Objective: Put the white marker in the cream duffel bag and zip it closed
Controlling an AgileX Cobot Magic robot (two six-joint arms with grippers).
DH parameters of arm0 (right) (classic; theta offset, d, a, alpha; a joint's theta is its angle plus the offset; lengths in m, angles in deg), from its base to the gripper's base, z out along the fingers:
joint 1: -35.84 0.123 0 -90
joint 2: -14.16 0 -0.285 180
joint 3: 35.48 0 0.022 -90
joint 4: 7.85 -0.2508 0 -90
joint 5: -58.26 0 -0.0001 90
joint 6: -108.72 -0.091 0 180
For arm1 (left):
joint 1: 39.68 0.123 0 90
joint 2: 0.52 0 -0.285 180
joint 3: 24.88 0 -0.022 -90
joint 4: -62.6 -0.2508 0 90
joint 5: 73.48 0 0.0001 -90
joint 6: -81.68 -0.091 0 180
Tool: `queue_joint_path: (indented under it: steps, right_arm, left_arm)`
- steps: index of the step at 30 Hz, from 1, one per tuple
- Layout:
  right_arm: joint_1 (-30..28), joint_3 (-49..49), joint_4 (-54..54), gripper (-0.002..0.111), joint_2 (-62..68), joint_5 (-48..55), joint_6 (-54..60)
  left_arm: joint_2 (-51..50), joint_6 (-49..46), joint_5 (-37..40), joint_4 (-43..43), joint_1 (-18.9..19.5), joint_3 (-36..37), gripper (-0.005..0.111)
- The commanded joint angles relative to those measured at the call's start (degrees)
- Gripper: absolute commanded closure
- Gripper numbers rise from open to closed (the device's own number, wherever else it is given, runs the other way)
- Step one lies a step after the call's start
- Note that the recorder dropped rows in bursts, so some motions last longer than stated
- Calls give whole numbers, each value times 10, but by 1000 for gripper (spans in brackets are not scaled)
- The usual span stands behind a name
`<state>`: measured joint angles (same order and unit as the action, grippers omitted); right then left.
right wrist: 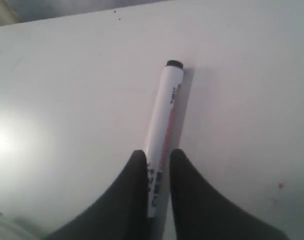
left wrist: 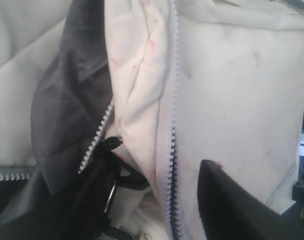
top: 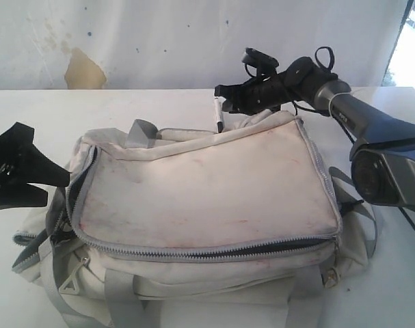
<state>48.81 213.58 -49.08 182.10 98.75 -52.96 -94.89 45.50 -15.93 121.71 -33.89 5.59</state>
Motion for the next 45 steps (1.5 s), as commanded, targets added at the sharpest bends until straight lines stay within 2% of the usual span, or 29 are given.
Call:
queue_joint_path:
  steps: [1,6,12,17,20,26,40,45]
  right_arm:
    - [-17,41,8,108,-19,110,-65]
    - [-29,84,-32,108,-19,208,-87]
    - [-31,84,-63,108,-5,230,-116]
    - [-33,84,-77,108,13,176,-106]
    - [-33,84,-140,108,25,144,-106]
    - [-21,84,-183,108,44,116,-104]
    - [-21,84,-154,108,45,82,-80]
    - [-24,84,-159,108,40,122,-83]
  left_arm:
    - [5,-3,-2,0,-2,0,49]
    - [5,-3,-1,0,-2,0,49]
    - [5,-3,-1,0,-2,0,49]
    - [5,-3,-2,0,-2,0,49]
    - [5,-3,-5,0,-2,0,49]
    - [5,-3,-5,0,-2,0,49]
    - [5,-3,-7,0,-2,0,49]
    - [5,-3,-12,0,-2,0,49]
